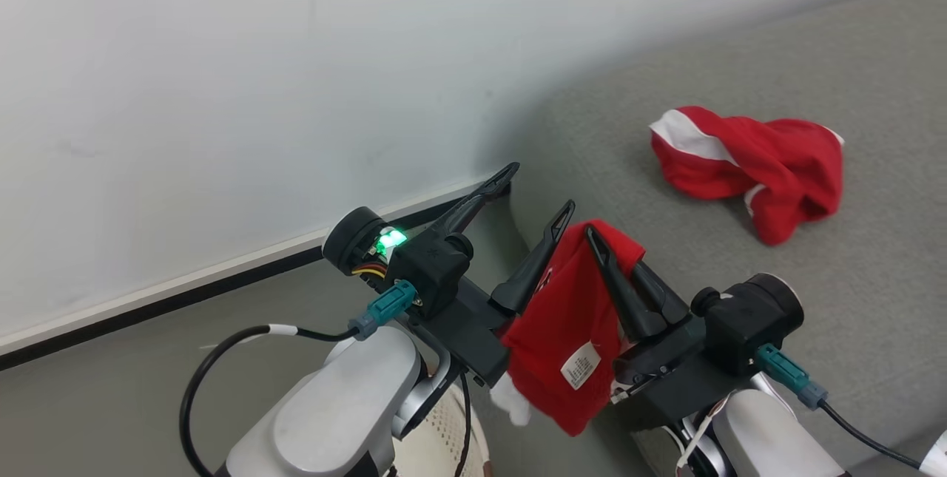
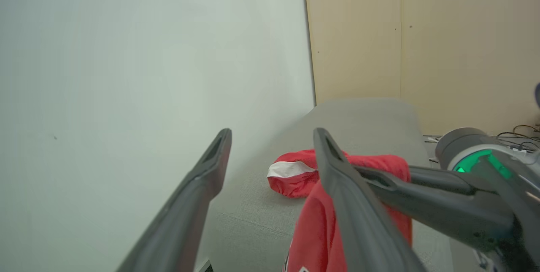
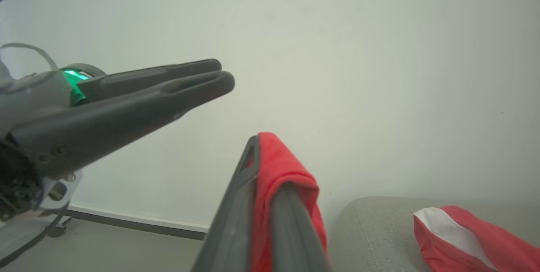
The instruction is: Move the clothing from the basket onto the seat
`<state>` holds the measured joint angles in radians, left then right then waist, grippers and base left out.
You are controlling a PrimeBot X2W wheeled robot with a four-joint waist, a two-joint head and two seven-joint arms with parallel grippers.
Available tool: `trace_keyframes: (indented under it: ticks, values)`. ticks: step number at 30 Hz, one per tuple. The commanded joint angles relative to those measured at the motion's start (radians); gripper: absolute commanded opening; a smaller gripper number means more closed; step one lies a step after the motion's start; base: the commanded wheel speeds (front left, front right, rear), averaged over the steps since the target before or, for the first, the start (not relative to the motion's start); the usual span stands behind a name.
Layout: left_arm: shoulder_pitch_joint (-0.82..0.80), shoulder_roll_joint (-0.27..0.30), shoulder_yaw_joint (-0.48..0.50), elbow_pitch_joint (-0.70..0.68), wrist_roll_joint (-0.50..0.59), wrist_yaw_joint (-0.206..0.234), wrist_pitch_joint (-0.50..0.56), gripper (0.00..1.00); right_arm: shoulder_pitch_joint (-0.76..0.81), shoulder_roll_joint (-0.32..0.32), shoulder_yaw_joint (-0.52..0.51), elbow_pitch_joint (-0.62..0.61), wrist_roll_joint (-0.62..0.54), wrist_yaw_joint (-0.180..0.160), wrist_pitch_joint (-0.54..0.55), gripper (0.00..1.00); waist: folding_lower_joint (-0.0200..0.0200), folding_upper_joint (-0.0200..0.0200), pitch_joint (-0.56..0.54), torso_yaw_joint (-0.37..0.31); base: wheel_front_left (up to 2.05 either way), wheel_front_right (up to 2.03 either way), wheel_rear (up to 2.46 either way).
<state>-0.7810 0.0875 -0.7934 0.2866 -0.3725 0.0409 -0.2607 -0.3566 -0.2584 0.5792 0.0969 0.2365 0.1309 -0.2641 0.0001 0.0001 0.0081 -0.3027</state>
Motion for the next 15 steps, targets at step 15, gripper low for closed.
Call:
trace_keyframes:
  ticks: [15]
  values:
    - [-0.046,-0.006,-0.028,0.033,0.011,-0.001,0.0,1.0,-0.004,0.001,-0.05,-0.059,-0.016,0.0,-0.002,0.0,-0.0001,-0.0001,0.08,-0.211,0.0,0.0,0.0]
